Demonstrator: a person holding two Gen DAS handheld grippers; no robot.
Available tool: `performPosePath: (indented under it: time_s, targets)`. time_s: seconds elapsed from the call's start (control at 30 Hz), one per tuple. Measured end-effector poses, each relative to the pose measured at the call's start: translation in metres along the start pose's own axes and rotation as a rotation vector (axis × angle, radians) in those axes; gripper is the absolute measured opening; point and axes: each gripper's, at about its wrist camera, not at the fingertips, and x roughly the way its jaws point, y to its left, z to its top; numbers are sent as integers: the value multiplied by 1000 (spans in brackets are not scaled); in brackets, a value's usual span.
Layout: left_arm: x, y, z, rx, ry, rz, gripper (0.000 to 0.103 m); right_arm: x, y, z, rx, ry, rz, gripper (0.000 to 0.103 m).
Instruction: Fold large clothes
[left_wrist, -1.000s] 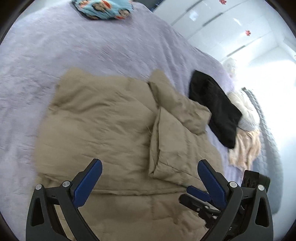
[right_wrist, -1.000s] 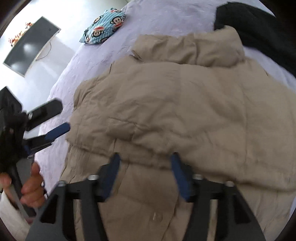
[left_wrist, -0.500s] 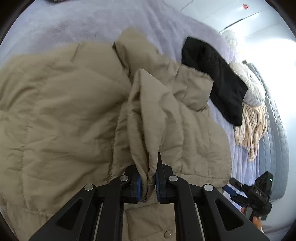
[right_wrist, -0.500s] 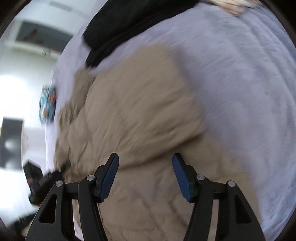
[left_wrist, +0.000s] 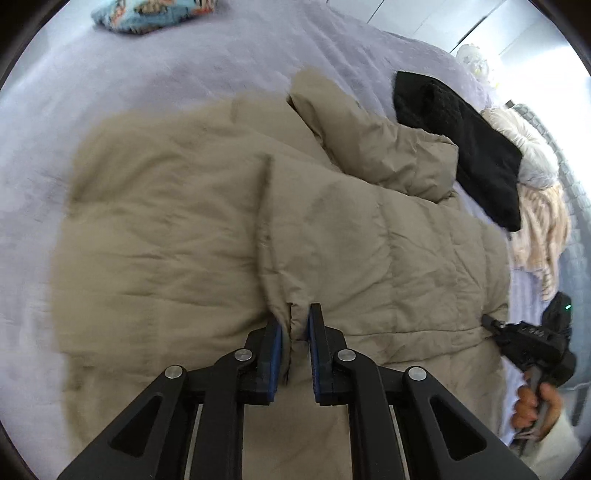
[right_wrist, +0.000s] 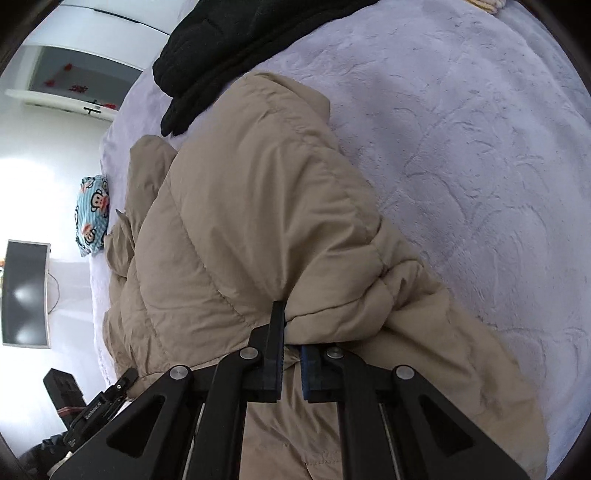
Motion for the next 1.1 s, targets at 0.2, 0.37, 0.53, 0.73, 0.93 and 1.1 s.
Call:
performPosePath:
  time_s: [0.2,0.37,0.53,0.73,0.93,1.1]
  targets:
    - [-37,0,9,28,-74,46,13,-1,4,2,-16,13,0,8]
    - [-16,-40,38,89,-100,39,13,1,12,5,-36,60,-1,11]
    - [37,-45,43,130,-40,165,13,-21,27,3,-84,120,5,30]
    - [44,-31,44,94,-20,129,13,-62,47,30,-211,-57,-3,30]
    - [57,-27,44,91,-20,117,13,-2,39,58,-273,-8,-100,29]
    - [68,-18,43,65,-31,50,13,23,14,58,-230,-22,-95,23]
